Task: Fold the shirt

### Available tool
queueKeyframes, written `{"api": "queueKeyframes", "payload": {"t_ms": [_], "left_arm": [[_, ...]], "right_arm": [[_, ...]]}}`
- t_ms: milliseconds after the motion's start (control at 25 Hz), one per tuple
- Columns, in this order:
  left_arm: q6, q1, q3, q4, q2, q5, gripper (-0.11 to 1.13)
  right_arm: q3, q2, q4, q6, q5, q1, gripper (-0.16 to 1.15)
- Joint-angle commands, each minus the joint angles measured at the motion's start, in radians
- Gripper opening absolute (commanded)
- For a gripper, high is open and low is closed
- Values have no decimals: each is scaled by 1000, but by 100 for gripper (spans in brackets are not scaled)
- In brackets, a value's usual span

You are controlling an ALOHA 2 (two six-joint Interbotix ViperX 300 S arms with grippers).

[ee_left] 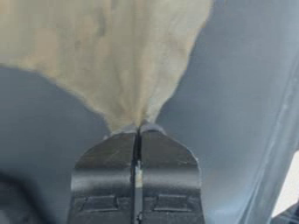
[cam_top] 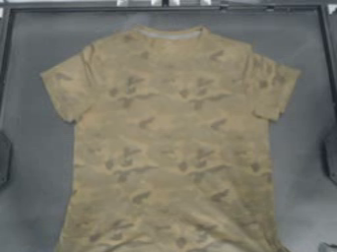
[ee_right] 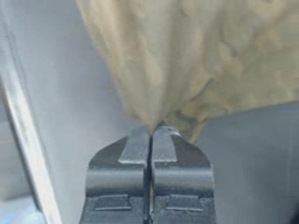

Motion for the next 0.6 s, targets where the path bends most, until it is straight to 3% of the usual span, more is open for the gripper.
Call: {"api": "queueKeyframes", "payload": {"t_ms": [40,160,280,360,600], "left_arm": [[-6,-29,-101,41,-43,107,6],[0,-43,-156,75,-32,207,6],[18,-40,-161,117,-49,275,6],[51,-28,-149,141,-74,298,6],[124,38,-84,166,-160,307,6]], "right_arm": [[-64,-31,-38,-12,84,20,8],[-77,-37,-54,-31,152,23,8],[-66,-69,-106,-54,219,23,8],[-46,-109,-144,-83,255,18,8],[3,-204,-170,-152,267,-44,8]]}}
